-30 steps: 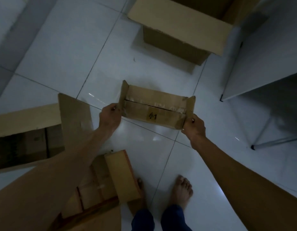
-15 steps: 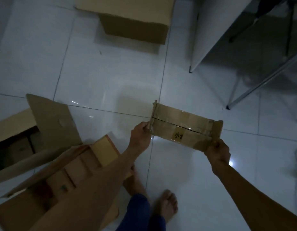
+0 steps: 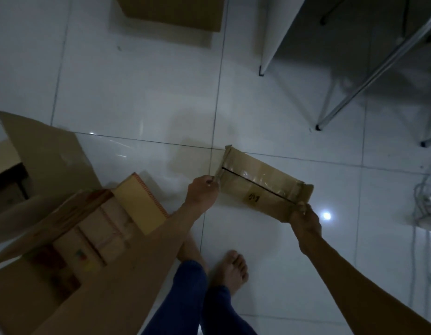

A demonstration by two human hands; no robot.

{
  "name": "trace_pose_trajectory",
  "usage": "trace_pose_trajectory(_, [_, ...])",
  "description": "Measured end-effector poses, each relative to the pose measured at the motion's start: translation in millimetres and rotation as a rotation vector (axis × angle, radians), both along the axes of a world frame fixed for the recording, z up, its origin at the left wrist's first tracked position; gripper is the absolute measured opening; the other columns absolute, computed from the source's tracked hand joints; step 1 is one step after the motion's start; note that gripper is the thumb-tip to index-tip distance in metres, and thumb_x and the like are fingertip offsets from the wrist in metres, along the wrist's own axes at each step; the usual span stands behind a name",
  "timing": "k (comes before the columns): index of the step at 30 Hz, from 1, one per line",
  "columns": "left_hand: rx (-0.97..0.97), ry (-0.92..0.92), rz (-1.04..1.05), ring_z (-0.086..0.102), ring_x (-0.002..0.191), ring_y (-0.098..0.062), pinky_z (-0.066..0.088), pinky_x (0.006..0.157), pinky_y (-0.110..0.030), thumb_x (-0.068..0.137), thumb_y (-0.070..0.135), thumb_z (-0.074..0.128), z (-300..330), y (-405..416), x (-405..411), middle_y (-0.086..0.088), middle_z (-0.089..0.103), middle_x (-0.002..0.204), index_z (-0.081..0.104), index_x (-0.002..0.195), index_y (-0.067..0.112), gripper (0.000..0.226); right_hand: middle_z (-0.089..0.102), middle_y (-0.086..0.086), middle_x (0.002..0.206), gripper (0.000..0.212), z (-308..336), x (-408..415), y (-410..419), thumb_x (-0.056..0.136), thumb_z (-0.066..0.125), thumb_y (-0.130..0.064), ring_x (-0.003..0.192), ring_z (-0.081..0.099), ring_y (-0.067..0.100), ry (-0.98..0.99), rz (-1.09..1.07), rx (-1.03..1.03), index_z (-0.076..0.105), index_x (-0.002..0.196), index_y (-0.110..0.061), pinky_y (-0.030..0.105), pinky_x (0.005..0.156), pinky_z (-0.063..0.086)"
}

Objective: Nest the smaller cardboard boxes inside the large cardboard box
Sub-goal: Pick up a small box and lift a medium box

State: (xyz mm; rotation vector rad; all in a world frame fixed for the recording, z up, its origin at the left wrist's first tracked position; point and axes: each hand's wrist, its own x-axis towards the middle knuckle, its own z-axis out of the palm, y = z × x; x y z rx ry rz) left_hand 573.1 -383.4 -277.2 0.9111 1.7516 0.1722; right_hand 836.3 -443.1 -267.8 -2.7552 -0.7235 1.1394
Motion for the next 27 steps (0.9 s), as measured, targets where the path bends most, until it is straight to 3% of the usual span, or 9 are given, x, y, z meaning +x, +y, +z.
trace_pose_trajectory(2, [0.001,0.024,-0.044,0.063,0.095,-0.02,0.047,0.077,-0.02,0.1,0.029,0.046,10.4,1.1,-8.0,-0.006,0.071,0.117,0.073,0.115,0.016,0.033,0.061,0.028,0.125,0.038,17.4,-15.5,10.0,0.105,0.037,-0.024,0.113,0.06,0.047,-0.242,0.176,0.075,0.055,0.13,-0.002,0.052,0.097,0.045])
trace_pose_trajectory(5, [0.04,-0.001,0.084,0.058,0.124,-0.024,0.044,0.107,-0.032,0.099,0.021,0.047,31.0,4.3,-29.9,-0.005,0.066,0.133,0.069,0.125,0.014,0.035,0.059,0.028,0.133,0.048,47.8,-58.0,30.6,0.1,0.034,-0.022,0.119,0.057,0.046,-0.275,0.296,0.297,0.057,0.137,-0.003,0.051,0.098,0.044])
trace_pose_trajectory(8, [0.205,0.017,0.23,0.064,0.116,-0.022,0.045,0.101,-0.023,0.099,0.013,0.049,53.5,9.0,-69.2,-0.004,0.071,0.123,0.072,0.114,0.012,0.028,0.062,0.021,0.139,0.043,68.8,-111.0,57.9,0.105,0.041,-0.023,0.121,0.06,0.043,-0.226,0.487,0.418,0.061,0.14,-0.01,0.046,0.106,0.037])
trace_pose_trajectory(11, [0.401,0.055,0.404,0.07,0.096,-0.027,0.055,0.091,-0.04,0.101,0.011,0.05,79.9,10.6,-132.6,-0.008,0.074,0.104,0.072,0.101,0.008,0.023,0.06,0.02,0.143,0.039,85.3,-180.6,91.5,0.106,0.048,-0.02,0.13,0.056,0.039,0.013,0.552,0.472,0.061,0.141,-0.01,0.047,0.111,0.042])
trace_pose_trajectory(14, [0.521,0.179,0.573,0.067,0.081,-0.029,0.055,0.076,-0.046,0.101,0.02,0.047,106.7,3.3,-210.9,-0.009,0.07,0.087,0.067,0.091,0.008,0.026,0.061,0.014,0.141,0.043,102.7,-261.7,117.6,0.107,0.045,-0.036,0.127,0.059,0.034,0.155,0.601,0.453,0.06,0.143,-0.017,0.031,0.104,0.042])
trace_pose_trajectory(19, [0.53,0.544,0.829,0.057,0.069,-0.004,0.049,0.065,-0.023,0.1,0.019,0.046,132.6,-40.5,-354.7,0.002,0.065,0.081,0.065,0.086,0.015,0.023,0.055,0.005,0.147,0.053,116.9,-395.9,136.6,0.104,0.041,-0.053,0.129,0.056,0.023,0.362,0.769,0.407,0.053,0.148,-0.025,0.024,0.099,0.037])
trace_pose_trajectory(22, [0.381,0.588,1.117,0.061,0.089,-0.02,0.048,0.076,-0.034,0.1,0.022,0.047,127.8,-82.6,-428.7,-0.007,0.065,0.102,0.063,0.102,0.01,0.021,0.051,0.003,0.151,0.061,110.4,-461.4,135.0,0.102,0.038,-0.061,0.135,0.051,0.02,0.502,0.868,0.322,0.046,0.152,-0.026,0.025,0.105,0.035])
trace_pose_trajectory(24, [0.21,0.599,1.374,0.059,0.101,-0.029,0.046,0.079,-0.037,0.099,0.026,0.046,118.8,-119.7,-464.2,-0.013,0.062,0.115,0.06,0.115,0.006,0.029,0.051,0.005,0.152,0.064,104.1,-500.1,128.3,0.104,0.028,-0.061,0.138,0.049,0.024,0.54,0.943,0.252,0.048,0.15,-0.022,0.03,0.109,0.033])
trace_pose_trajectory(27, [0.048,0.53,1.612,0.058,0.118,-0.037,0.051,0.097,-0.05,0.09,0.029,0.052,99.7,-177.9,-497.3,-0.018,0.059,0.132,0.056,0.129,0.0,0.049,0.045,0.007,0.157,0.072,92.2,-543.2,116.4,0.103,0.02,-0.064,0.143,0.043,0.027,0.55,1.013,0.146,0.041,0.155,-0.02,0.038,0.116,0.031])
